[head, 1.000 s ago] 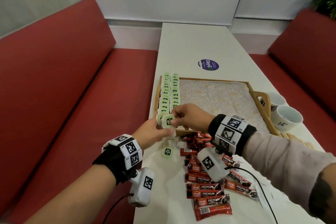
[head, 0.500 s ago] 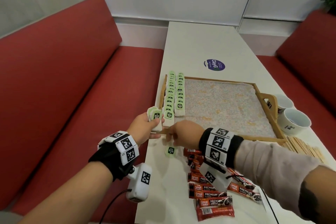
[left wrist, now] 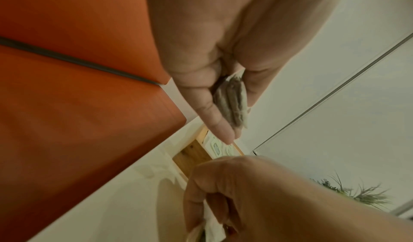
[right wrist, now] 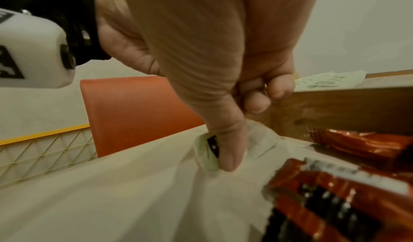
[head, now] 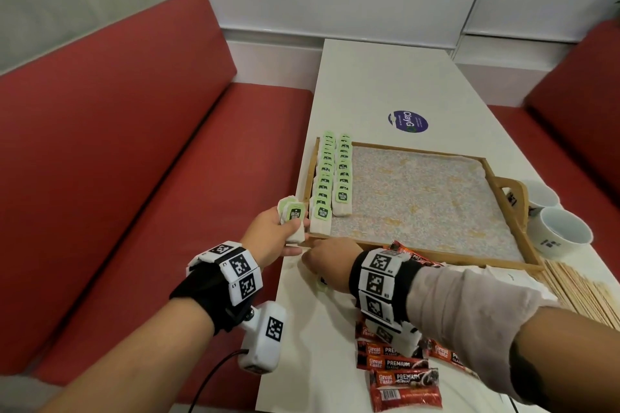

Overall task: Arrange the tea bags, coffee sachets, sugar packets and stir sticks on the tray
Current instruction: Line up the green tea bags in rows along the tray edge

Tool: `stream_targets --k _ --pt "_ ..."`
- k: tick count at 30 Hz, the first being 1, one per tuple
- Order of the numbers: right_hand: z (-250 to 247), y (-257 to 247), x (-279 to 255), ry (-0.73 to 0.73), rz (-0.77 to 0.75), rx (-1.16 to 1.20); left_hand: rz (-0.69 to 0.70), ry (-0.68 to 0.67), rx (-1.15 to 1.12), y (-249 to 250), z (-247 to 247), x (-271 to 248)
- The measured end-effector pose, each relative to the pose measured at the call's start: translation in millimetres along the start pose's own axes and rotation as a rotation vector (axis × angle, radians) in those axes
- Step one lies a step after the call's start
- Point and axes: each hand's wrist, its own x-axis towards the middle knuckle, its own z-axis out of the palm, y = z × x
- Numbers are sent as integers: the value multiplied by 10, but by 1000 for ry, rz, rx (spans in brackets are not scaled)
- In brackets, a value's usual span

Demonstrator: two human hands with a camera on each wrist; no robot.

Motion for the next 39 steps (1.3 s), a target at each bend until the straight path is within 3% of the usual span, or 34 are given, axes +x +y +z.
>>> stream_targets --k 8,17,25,30,34,39 --pt "-44 79 -26 -22 -19 55 3 1 43 -18 -39 32" --pt "-306 390 -103 48 149 423 9 8 56 45 -26 115" --pt "-428 840 -141 225 280 649 19 -17 68 135 30 258" --pt "-424 1080 -67 255 330 617 40 -16 64 230 63 392" --pt "-381 1180 24 202 344 563 43 -14 80 258 69 505" --pt "-327 1237 130 -9 253 646 35 -5 85 264 65 638"
